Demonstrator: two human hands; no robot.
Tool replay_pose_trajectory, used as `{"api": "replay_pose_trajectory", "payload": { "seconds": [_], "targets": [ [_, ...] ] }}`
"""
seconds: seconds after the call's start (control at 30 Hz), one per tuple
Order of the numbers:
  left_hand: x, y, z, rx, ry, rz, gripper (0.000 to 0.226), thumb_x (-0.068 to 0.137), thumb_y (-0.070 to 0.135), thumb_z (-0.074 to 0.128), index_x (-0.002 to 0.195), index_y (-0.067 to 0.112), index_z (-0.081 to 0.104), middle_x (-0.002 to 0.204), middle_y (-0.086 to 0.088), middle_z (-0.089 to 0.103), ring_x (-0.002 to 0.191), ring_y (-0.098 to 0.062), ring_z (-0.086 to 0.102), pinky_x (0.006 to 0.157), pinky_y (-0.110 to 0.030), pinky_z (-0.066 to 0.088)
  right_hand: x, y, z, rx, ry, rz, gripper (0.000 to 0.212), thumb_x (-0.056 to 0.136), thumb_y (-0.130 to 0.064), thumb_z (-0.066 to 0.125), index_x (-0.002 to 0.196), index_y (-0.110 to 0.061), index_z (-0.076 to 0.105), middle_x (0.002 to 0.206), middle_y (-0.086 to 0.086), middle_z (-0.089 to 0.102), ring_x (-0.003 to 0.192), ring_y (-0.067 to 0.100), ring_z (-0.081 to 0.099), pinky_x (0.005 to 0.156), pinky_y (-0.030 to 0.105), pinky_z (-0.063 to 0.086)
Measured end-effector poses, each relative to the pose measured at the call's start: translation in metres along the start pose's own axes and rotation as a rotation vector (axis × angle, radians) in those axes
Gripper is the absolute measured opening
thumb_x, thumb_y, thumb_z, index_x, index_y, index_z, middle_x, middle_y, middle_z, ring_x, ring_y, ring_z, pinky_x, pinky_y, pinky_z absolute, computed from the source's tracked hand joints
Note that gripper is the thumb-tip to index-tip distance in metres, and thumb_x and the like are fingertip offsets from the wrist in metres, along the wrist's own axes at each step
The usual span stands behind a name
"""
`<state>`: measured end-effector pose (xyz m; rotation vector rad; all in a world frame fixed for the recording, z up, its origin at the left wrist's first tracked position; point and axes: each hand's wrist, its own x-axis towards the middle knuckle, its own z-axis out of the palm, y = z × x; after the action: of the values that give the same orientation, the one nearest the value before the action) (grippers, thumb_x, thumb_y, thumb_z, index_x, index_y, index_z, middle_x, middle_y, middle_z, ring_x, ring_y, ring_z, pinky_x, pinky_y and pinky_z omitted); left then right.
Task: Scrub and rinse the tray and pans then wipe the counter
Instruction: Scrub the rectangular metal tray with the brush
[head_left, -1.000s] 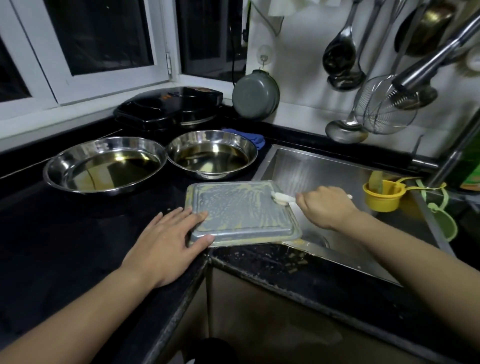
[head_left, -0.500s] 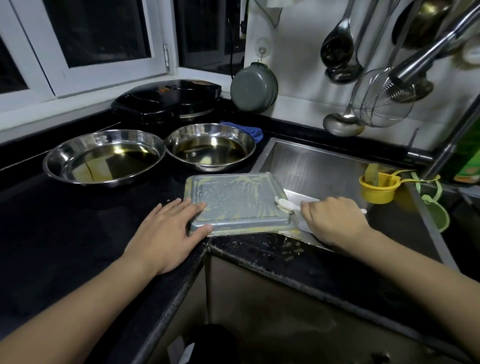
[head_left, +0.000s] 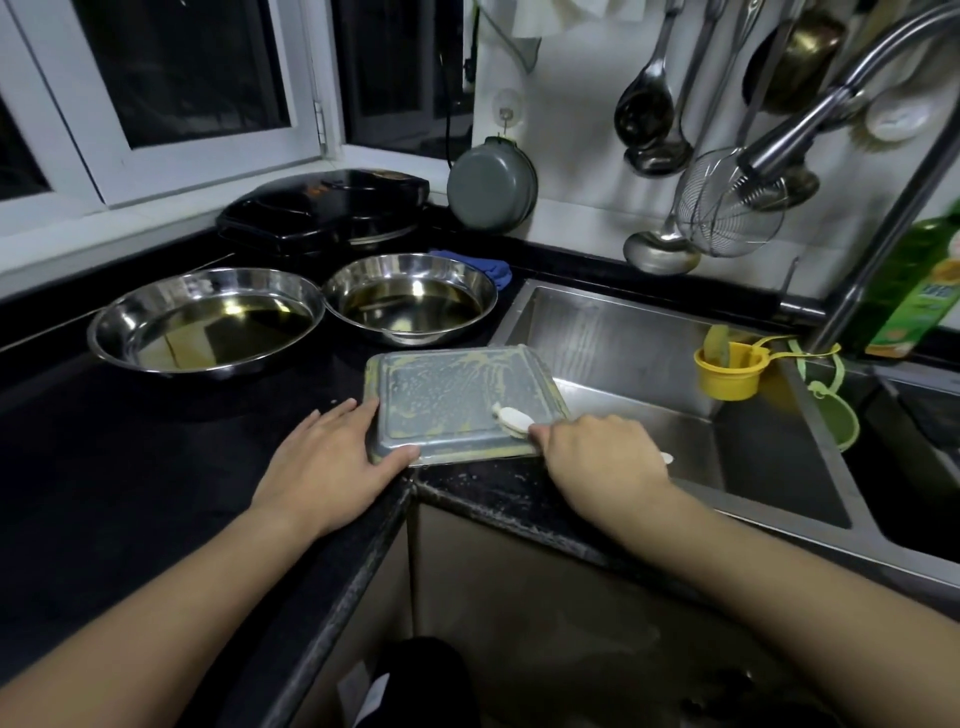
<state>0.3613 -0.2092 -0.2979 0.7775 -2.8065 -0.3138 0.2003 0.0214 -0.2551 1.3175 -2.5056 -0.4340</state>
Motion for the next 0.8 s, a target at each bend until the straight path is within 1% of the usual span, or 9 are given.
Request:
{"api": "replay_pose_trajectory", "payload": {
  "seconds": [0.13, 0.2, 0.27, 0.33, 0.43, 0.5, 0.57, 0.67, 0.8],
  "targets": [
    [0.002, -0.002, 0.003, -0.003, 0.012, 0.01, 0.096, 0.088, 0.085, 0.034, 0.162, 0.026, 0.025, 0.162, 0.001, 0.038, 0.153, -0.011, 0.026, 0.127, -0.036, 0.018, -0.005, 0.024, 0.009, -0.067, -0.014, 0.154, 0.033, 0.104, -0.018, 0.035, 0.129, -0.029, 0.054, 0.105, 0.001, 0.068, 0.093, 0.028, 0.067, 0.063, 0.033, 0.037],
    [0.003, -0.004, 0.004, 0.0, 0.017, 0.012, 0.095, 0.088, 0.085, 0.034, 0.162, 0.026, 0.025, 0.162, 0.0, 0.039, 0.153, -0.012, 0.026, 0.126, -0.037, 0.019, -0.015, 0.019, 0.01, -0.038, 0.005, 0.147, 0.03, 0.105, -0.02, 0.035, 0.126, -0.028, 0.055, 0.103, 0.001, 0.069, 0.09, 0.029, 0.068, 0.062, 0.033, 0.038],
    [0.004, -0.005, 0.005, 0.003, 0.016, 0.013, 0.095, 0.088, 0.085, 0.033, 0.162, 0.026, 0.024, 0.163, -0.001, 0.038, 0.153, -0.013, 0.026, 0.126, -0.037, 0.019, -0.02, 0.004, 0.008, 0.034, 0.04, 0.095, 0.029, 0.109, -0.027, 0.033, 0.122, -0.024, 0.058, 0.101, 0.005, 0.07, 0.089, 0.032, 0.069, 0.063, 0.036, 0.04],
    [0.004, -0.005, 0.005, -0.005, -0.001, 0.014, 0.095, 0.088, 0.085, 0.033, 0.163, 0.026, 0.023, 0.164, -0.001, 0.036, 0.154, -0.012, 0.025, 0.127, -0.037, 0.018, -0.019, 0.003, 0.012, 0.077, 0.04, 0.093, 0.037, 0.11, -0.036, 0.027, 0.121, -0.024, 0.06, 0.103, 0.007, 0.071, 0.092, 0.034, 0.069, 0.064, 0.038, 0.038],
    [0.003, -0.007, 0.004, -0.012, -0.028, 0.026, 0.097, 0.087, 0.086, 0.029, 0.163, 0.027, 0.02, 0.165, -0.001, 0.032, 0.154, -0.011, 0.022, 0.127, -0.037, 0.016, -0.019, 0.029, 0.024, 0.017, 0.013, 0.137, 0.053, 0.104, -0.046, 0.014, 0.126, -0.029, 0.059, 0.105, 0.001, 0.07, 0.094, 0.031, 0.069, 0.066, 0.036, 0.036],
    [0.005, -0.007, 0.005, -0.019, -0.036, 0.03, 0.096, 0.088, 0.085, 0.03, 0.164, 0.027, 0.019, 0.166, 0.001, 0.03, 0.155, -0.01, 0.02, 0.127, -0.037, 0.015, -0.022, 0.04, 0.027, 0.015, -0.02, 0.158, 0.055, 0.105, -0.051, 0.015, 0.12, -0.026, 0.061, 0.105, 0.002, 0.071, 0.096, 0.031, 0.069, 0.066, 0.037, 0.036],
    [0.006, -0.005, 0.005, -0.019, -0.038, 0.031, 0.095, 0.09, 0.083, 0.032, 0.164, 0.026, 0.019, 0.166, 0.002, 0.029, 0.155, -0.01, 0.019, 0.127, -0.037, 0.013, -0.019, 0.038, 0.021, 0.031, -0.01, 0.138, 0.049, 0.107, -0.052, 0.022, 0.113, -0.022, 0.06, 0.105, 0.004, 0.071, 0.097, 0.032, 0.069, 0.069, 0.038, 0.043],
    [0.005, -0.006, 0.005, -0.021, -0.041, 0.03, 0.094, 0.09, 0.083, 0.033, 0.163, 0.026, 0.019, 0.167, 0.003, 0.029, 0.155, -0.009, 0.018, 0.128, -0.038, 0.012, -0.007, 0.014, 0.008, 0.097, 0.031, 0.048, 0.041, 0.108, -0.047, 0.028, 0.114, -0.022, 0.06, 0.107, 0.005, 0.071, 0.1, 0.032, 0.068, 0.076, 0.038, 0.049],
    [0.003, -0.003, 0.002, -0.041, -0.04, 0.028, 0.091, 0.091, 0.08, 0.038, 0.163, 0.027, 0.021, 0.166, 0.007, 0.029, 0.155, -0.006, 0.017, 0.128, -0.036, 0.011, 0.017, -0.039, -0.007, 0.16, 0.084, -0.07, 0.047, 0.107, -0.05, 0.029, 0.114, -0.017, 0.061, 0.109, 0.01, 0.072, 0.104, 0.035, 0.068, 0.075, 0.039, 0.045]
  ]
}}
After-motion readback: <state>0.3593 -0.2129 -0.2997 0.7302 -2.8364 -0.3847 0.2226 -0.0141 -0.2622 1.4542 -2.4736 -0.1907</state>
